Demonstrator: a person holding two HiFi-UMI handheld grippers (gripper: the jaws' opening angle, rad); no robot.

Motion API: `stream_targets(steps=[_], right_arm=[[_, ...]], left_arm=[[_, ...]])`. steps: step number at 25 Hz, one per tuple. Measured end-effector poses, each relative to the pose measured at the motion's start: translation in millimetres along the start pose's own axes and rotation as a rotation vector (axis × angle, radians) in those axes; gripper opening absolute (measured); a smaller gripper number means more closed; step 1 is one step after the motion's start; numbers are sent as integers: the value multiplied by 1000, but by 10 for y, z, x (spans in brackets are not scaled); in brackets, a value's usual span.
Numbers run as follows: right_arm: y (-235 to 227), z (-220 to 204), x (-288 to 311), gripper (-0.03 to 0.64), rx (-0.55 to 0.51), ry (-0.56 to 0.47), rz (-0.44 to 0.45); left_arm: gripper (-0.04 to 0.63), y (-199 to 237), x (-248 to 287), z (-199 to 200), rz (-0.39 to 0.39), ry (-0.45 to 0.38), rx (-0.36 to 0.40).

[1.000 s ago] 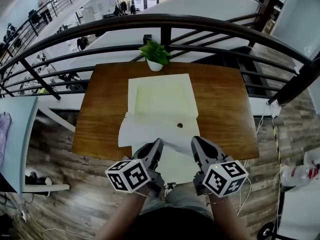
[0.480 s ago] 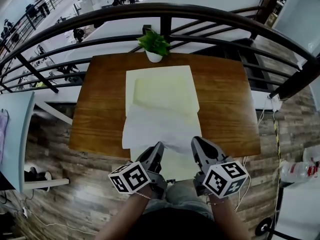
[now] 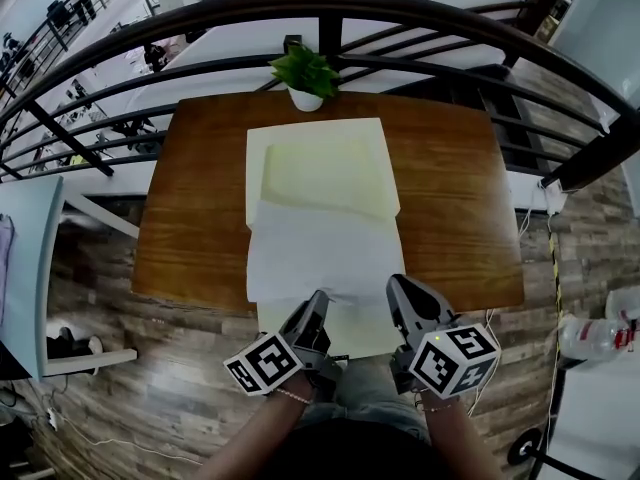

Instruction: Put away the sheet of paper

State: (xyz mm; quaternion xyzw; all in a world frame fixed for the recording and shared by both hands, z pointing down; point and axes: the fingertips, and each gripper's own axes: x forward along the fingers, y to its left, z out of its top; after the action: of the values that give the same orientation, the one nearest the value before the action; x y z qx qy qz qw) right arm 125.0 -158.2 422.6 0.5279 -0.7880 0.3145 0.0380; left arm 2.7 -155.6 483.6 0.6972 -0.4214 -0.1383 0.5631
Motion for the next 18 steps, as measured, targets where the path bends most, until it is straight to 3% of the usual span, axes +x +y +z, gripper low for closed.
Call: stream_targets(steps=[8,18], right_arm=[[-46,-99,17,28,5,26,-1],[-52,-170,67,28,1,63,12]], left_arm=[[23,125,18,-140,13,-2,-82],[23,215,-23,-221,68,-49,-110]])
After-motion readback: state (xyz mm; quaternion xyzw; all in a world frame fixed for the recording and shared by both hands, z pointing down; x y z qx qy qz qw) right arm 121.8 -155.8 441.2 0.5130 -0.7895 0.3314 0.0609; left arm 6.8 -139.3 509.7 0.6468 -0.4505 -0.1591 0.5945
